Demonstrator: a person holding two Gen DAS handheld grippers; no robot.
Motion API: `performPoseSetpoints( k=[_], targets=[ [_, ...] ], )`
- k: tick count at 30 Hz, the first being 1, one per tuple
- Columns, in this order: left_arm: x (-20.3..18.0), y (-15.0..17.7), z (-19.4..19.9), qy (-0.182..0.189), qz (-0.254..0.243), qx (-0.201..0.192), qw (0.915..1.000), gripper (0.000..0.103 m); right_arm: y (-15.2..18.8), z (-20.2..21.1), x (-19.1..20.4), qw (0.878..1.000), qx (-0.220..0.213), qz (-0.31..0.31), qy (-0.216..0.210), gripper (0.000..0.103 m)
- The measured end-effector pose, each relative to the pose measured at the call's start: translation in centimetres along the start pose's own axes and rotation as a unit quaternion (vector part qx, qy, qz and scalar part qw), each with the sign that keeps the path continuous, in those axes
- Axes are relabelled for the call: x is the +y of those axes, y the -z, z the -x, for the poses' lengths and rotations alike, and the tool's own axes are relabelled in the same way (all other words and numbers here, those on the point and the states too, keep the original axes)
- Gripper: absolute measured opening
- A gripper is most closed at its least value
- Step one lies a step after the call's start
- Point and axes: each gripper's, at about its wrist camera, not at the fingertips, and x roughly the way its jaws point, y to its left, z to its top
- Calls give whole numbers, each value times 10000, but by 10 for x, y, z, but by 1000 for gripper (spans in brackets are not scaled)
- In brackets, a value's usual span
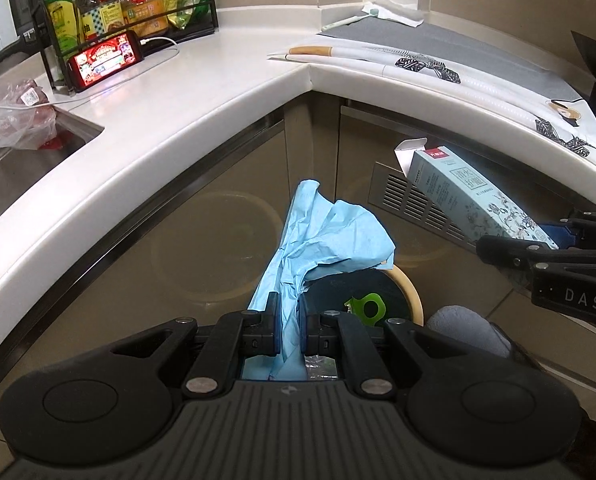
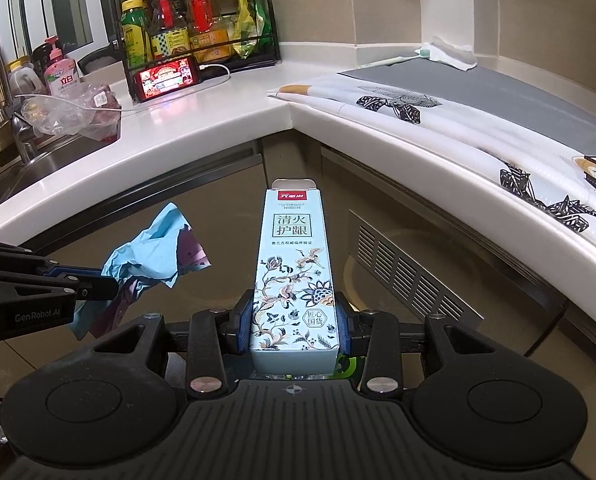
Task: Collect trash
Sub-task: 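Carry the blue glove and floral box down into the cabinet above the bin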
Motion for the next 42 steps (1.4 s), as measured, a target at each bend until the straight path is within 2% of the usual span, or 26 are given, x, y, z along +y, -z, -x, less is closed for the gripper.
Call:
performPoseSetpoints(
  k=[22,42],
  targets=[
    [-1,-1,-16,17,75,231,9997,9,0,-13,-4,9997,200,-103,-15,42],
    [-3,0,-57,109,115,752,9970,9,5,-46,-14,9974,679,-244,-28,42]
  ],
)
